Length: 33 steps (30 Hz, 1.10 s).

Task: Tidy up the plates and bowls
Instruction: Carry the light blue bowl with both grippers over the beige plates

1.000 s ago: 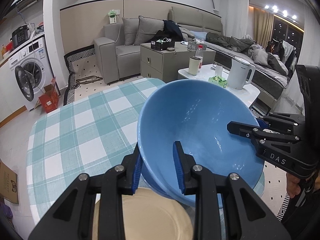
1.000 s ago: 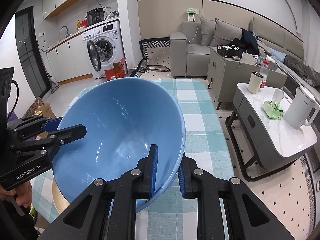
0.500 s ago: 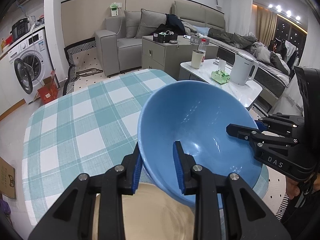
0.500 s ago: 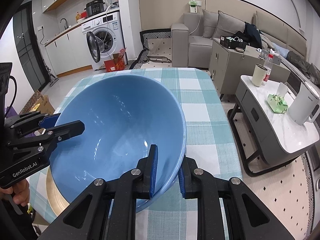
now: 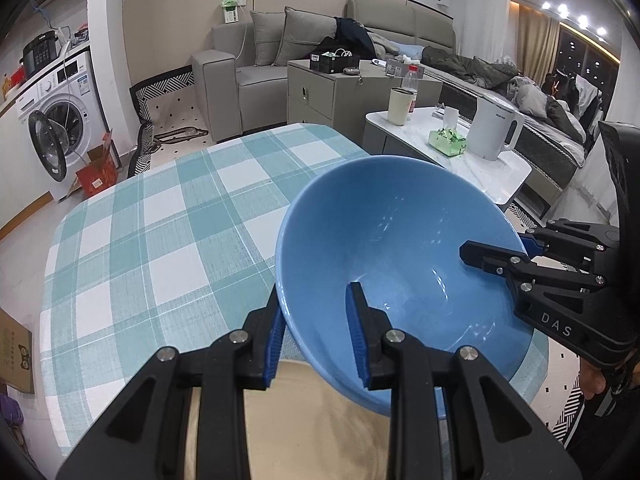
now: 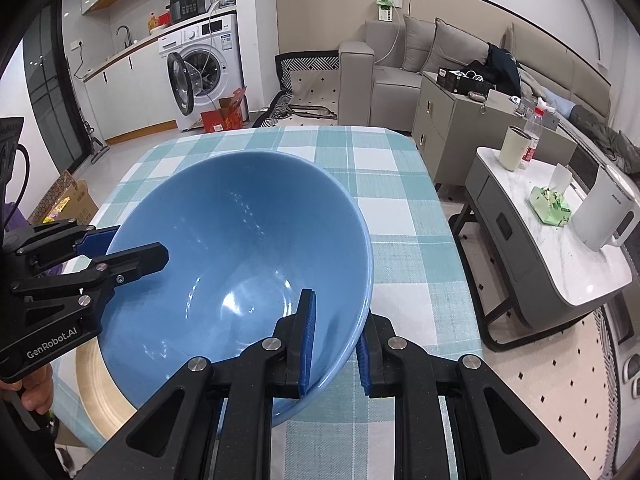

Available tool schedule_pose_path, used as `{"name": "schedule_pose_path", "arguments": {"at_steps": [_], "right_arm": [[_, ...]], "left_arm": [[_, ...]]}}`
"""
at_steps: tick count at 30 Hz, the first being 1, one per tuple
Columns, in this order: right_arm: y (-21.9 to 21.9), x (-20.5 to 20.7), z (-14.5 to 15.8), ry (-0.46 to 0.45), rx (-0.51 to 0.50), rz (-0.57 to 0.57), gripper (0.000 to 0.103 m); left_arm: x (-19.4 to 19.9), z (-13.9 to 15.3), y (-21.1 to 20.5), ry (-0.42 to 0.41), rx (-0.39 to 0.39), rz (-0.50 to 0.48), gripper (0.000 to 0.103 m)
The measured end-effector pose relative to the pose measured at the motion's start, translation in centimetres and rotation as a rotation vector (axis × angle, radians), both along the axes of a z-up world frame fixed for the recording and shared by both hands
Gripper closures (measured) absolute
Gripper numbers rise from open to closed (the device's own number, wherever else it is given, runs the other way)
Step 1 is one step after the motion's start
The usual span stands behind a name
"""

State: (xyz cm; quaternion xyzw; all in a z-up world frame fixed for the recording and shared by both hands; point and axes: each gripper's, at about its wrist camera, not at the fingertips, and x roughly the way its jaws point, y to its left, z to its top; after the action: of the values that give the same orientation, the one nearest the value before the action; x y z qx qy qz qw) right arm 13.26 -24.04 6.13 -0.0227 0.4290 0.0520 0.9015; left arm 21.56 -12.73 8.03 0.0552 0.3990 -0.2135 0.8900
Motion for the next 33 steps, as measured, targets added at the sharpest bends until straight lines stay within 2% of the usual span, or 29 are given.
{"name": "schedule_pose_path", "arguments": {"at_steps": [16, 33], "right_arm": [[0.8, 0.4, -1.7, 0.011, -0.052, -0.015, 0.085], [2.0, 0.4, -2.8, -0.014, -0.157, -0.033, 0.085]], "left_arm": [[0.9, -1.8, -0.2, 0.025, 0.015, 0.006, 0.075], [1.2, -2.9, -0.5, 0.019, 0.051, 0.018, 0.075]]}}
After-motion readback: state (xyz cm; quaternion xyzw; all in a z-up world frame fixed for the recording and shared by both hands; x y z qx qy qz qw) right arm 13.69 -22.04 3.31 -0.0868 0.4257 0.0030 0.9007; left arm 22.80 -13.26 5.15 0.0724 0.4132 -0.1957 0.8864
